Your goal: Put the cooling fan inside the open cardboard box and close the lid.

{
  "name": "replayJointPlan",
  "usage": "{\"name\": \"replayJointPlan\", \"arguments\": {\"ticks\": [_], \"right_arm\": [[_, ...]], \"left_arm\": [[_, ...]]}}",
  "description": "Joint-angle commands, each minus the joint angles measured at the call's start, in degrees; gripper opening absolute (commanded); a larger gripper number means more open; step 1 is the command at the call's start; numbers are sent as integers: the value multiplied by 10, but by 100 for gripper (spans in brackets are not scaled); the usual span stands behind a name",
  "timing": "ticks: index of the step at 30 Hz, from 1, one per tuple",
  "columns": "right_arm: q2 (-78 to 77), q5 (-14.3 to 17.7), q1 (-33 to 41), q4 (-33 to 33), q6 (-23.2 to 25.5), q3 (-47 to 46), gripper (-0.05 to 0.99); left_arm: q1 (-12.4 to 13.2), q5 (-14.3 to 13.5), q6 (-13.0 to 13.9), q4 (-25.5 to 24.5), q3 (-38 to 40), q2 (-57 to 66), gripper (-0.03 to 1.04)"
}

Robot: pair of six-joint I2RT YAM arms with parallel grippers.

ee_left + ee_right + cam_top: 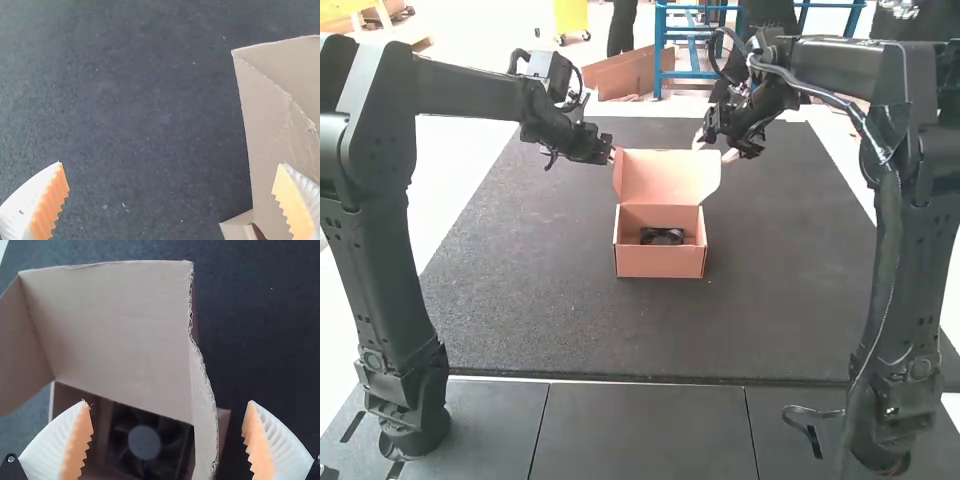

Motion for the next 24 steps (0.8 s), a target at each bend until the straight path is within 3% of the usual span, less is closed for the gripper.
{"name": "replayJointPlan", "arguments": {"ticks": [1, 3, 18, 24], "right_arm": [[-3, -17, -5, -2, 3, 16, 62], [-3, -17, -4, -3, 0, 15, 62], [-2, -15, -5, -3, 10, 11, 23], [3, -15, -4, -3, 12, 9, 14]], "left_arm": [[-5, 7, -9, 1, 27, -6, 97], [-5, 7, -9, -1, 27, -7, 97], [-5, 7, -9, -18, 27, -12, 97], [-5, 7, -11, -18, 27, -14, 97]]}}
